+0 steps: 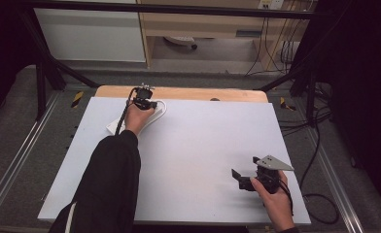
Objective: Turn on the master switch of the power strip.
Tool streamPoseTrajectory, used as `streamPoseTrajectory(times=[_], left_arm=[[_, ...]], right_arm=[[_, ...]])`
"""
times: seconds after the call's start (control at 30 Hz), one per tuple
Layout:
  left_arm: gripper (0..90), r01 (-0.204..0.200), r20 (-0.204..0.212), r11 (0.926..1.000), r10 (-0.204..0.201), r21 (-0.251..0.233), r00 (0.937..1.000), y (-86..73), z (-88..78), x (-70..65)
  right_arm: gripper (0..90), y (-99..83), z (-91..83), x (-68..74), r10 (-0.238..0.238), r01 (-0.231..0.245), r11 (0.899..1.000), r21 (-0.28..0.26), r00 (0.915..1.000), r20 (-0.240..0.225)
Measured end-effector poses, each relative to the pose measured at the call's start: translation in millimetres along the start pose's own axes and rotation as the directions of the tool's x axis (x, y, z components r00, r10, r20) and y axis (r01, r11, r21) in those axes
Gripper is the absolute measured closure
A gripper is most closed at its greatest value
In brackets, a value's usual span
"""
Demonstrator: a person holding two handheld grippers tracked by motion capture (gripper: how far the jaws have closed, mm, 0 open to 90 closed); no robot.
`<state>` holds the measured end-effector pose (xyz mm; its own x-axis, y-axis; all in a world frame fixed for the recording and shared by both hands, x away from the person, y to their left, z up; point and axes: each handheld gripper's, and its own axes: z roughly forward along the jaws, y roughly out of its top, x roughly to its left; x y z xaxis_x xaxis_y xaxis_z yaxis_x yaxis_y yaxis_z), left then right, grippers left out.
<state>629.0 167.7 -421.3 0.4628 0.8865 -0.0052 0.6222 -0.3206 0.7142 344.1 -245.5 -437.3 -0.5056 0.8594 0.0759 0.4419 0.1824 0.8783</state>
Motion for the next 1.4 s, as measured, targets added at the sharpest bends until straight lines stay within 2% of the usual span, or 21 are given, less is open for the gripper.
streamPoseTrajectory(times=[0.2,1.4], left_arm=[[90.0,-0.001,-0.009,1.0000,0.001,0.000,1.0000,-0.1,0.0,-1.3],[90.0,0.024,0.008,0.9996,-0.024,-0.012,0.9997,-2.7,-0.4,1.1]], right_arm=[[3.3,-0.1,0.1,1.1,-0.002,0.002,1.000,0.000,1.0000,-0.001],[3.4,0.1,1.0,1.6,-0.005,0.005,1.000,0.005,1.0000,-0.006]])
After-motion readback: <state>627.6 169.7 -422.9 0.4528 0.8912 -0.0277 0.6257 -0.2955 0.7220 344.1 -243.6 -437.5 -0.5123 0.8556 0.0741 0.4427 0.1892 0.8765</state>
